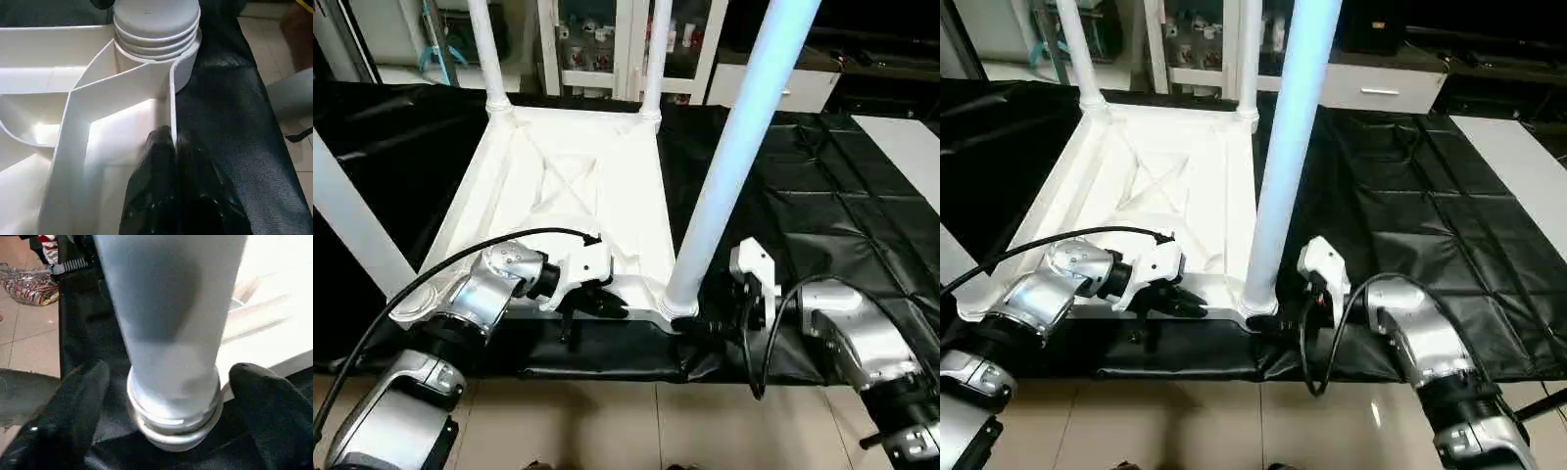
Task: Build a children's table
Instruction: Rotate leg to tighten
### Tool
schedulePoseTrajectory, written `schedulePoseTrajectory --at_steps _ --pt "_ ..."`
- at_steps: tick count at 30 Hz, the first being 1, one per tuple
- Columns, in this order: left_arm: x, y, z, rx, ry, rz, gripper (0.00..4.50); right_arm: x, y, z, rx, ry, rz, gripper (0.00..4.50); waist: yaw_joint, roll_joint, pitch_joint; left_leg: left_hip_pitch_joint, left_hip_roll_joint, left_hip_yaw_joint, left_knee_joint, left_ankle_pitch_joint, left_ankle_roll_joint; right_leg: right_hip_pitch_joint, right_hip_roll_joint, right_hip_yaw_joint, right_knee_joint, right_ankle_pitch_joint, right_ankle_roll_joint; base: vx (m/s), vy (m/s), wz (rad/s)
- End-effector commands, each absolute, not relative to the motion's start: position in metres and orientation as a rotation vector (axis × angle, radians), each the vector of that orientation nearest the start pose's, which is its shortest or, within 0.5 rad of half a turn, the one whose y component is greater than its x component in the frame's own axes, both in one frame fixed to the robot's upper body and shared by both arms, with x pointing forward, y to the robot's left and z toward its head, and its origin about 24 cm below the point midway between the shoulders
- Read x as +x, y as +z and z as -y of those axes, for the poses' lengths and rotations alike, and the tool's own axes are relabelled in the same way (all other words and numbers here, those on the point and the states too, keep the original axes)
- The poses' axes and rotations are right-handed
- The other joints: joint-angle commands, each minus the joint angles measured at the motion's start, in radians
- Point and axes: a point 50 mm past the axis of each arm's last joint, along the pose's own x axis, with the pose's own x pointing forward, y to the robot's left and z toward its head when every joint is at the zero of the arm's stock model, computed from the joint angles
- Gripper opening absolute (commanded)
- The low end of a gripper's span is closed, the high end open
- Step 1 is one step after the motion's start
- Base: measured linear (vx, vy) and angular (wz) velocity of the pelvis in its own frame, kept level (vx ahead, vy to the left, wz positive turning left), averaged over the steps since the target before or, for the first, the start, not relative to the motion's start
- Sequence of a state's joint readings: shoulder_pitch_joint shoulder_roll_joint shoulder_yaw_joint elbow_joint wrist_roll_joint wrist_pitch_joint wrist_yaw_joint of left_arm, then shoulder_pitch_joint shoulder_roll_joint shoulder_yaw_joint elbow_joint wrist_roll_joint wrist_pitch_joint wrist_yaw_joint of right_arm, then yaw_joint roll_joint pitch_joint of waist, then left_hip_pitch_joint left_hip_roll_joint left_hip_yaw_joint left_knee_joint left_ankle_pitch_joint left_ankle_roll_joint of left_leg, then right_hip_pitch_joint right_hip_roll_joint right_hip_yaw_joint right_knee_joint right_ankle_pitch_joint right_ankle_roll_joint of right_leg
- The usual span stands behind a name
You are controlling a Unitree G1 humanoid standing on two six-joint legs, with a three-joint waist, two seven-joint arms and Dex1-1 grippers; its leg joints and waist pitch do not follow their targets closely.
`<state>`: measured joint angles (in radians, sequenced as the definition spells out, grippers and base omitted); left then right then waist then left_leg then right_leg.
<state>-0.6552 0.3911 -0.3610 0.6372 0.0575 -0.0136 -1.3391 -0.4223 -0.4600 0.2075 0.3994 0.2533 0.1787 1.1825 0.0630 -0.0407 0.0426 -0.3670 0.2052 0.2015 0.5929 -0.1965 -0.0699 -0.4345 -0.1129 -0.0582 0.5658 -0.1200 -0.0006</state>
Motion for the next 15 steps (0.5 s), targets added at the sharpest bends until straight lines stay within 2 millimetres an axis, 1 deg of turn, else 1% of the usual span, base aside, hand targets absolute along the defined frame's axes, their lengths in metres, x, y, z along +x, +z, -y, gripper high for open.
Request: schedulePoseTrajectory --at_steps 1,3,4,5,6,7,8,10,13,15 --pt "0.3047 0.0443 -0.1200 0.567 -1.609 -0.541 0.00 0.2945 0.0562 0.1607 -0.148 1.282 -0.344 3.81 0.000 -0.007 -0.067 0.013 0.024 -0.001 -0.071 -0.181 0.064 0.057 -0.022 0.025 -0.031 -0.205 -0.238 0.000 0.000 0.00" --pt "0.3045 0.0439 -0.1207 0.566 -1.607 -0.546 0.00 0.2944 0.0562 0.1601 -0.144 1.294 -0.346 3.74 0.001 -0.007 -0.066 0.012 0.023 0.000 -0.070 -0.185 0.065 0.057 -0.023 0.026 -0.030 -0.209 -0.240 0.000 0.000 0.00" --pt "0.3044 0.0435 -0.1213 0.565 -1.604 -0.552 0.00 0.2946 0.0558 0.1598 -0.139 1.305 -0.349 3.70 0.001 -0.011 -0.065 0.012 0.024 0.000 -0.070 -0.191 0.064 0.057 -0.023 0.027 -0.031 -0.218 -0.238 0.000 0.000 0.00" --pt "0.3044 0.0435 -0.1213 0.565 -1.604 -0.552 0.00 0.2946 0.0558 0.1598 -0.139 1.305 -0.349 3.47 0.002 -0.009 -0.064 0.013 0.024 -0.001 -0.070 -0.205 0.059 0.055 -0.023 0.027 -0.032 -0.237 -0.236 0.000 0.000 0.00" --pt "0.3044 0.0433 -0.1214 0.565 -1.603 -0.554 0.00 0.2944 0.0554 0.1597 -0.137 1.311 -0.351 3.37 0.002 -0.009 -0.063 0.014 0.024 -0.001 -0.070 -0.214 0.056 0.054 -0.023 0.028 -0.033 -0.247 -0.234 0.000 0.000 0.00" --pt "0.3045 0.0430 -0.1217 0.565 -1.600 -0.556 0.00 0.2940 0.0548 0.1595 -0.133 1.320 -0.355 3.37 0.001 -0.010 -0.064 0.013 0.023 -0.002 -0.070 -0.225 0.051 0.056 -0.024 0.027 -0.034 -0.263 -0.229 0.000 0.000 0.00" --pt "0.3046 0.0427 -0.1219 0.564 -1.597 -0.559 0.00 0.2932 0.0533 0.1591 -0.126 1.334 -0.363 3.26 0.001 -0.010 -0.064 0.012 0.024 -0.003 -0.071 -0.226 0.046 0.056 -0.025 0.027 -0.034 -0.269 -0.226 0.000 0.000 0.00" --pt "0.3049 0.0425 -0.1218 0.563 -1.595 -0.560 0.00 0.2927 0.0517 0.1588 -0.120 1.343 -0.371 2.97 0.001 -0.009 -0.065 0.013 0.024 -0.004 -0.071 -0.222 0.043 0.057 -0.023 0.026 -0.032 -0.259 -0.225 0.000 0.000 0.00" --pt "0.3055 0.0425 -0.1212 0.563 -1.593 -0.562 0.00 0.2924 0.0500 0.1585 -0.114 1.356 -0.381 2.83 0.000 -0.009 -0.066 0.012 0.024 -0.004 -0.070 -0.211 0.045 0.058 -0.022 0.026 -0.029 -0.235 -0.231 0.000 0.000 0.00" --pt "0.3057 0.0425 -0.1209 0.564 -1.592 -0.563 0.00 0.2927 0.0497 0.1584 -0.112 1.360 -0.383 2.55 0.000 -0.008 -0.067 0.012 0.024 -0.004 -0.070 -0.212 0.045 0.058 -0.021 0.025 -0.029 -0.229 -0.236 0.000 0.000 0.00"
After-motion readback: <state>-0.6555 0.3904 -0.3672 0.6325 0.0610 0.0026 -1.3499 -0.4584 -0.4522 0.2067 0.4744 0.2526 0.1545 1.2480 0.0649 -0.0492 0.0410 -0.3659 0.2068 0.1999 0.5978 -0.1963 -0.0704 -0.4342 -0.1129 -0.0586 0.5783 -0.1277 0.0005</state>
